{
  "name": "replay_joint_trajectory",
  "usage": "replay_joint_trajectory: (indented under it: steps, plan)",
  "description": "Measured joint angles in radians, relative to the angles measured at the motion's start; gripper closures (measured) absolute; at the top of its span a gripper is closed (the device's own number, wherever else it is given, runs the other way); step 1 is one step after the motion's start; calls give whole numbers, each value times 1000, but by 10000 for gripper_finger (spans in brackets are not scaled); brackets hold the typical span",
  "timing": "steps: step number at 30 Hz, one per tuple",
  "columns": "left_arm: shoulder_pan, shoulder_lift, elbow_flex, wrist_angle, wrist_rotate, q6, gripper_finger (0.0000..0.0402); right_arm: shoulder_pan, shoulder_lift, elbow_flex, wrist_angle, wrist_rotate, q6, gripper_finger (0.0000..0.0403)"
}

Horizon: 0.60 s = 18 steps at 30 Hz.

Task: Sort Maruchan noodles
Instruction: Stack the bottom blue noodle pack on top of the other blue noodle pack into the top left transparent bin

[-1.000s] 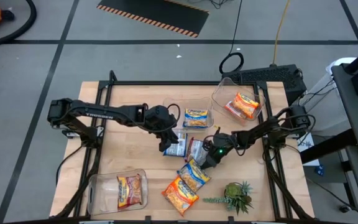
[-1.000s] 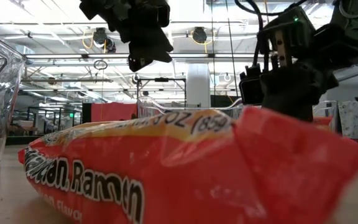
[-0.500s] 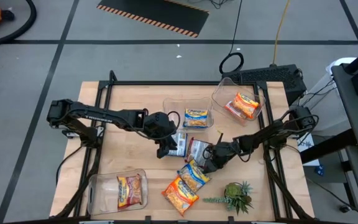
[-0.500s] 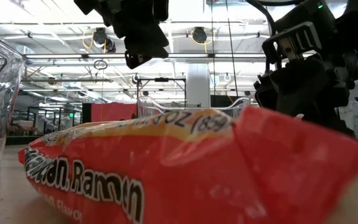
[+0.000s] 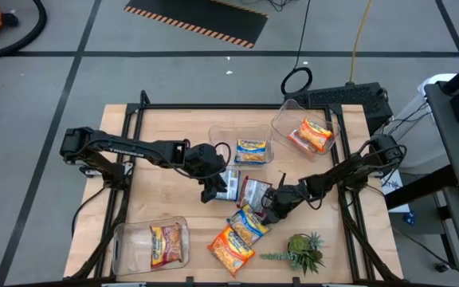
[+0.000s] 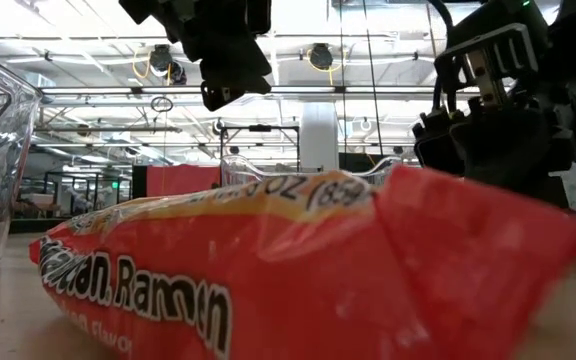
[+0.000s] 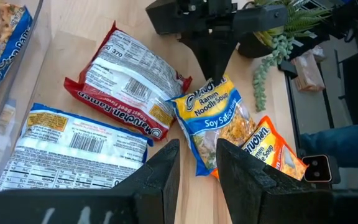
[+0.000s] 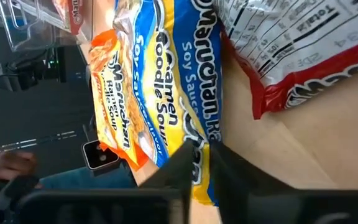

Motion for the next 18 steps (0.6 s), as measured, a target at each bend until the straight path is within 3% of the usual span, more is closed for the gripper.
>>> replay_joint_trajectory:
  steps: [3,12,18]
  plan:
    - [0,0,0,1,0,0,293,0,1,-1,11,22,-9,396]
    - [-14,9,-5,3,-86,-79,293,-29,8,-5,194,106,4,402]
    - [-31,62,-88,38,40,-147,293,-65,7,-5,188,68,-8,402]
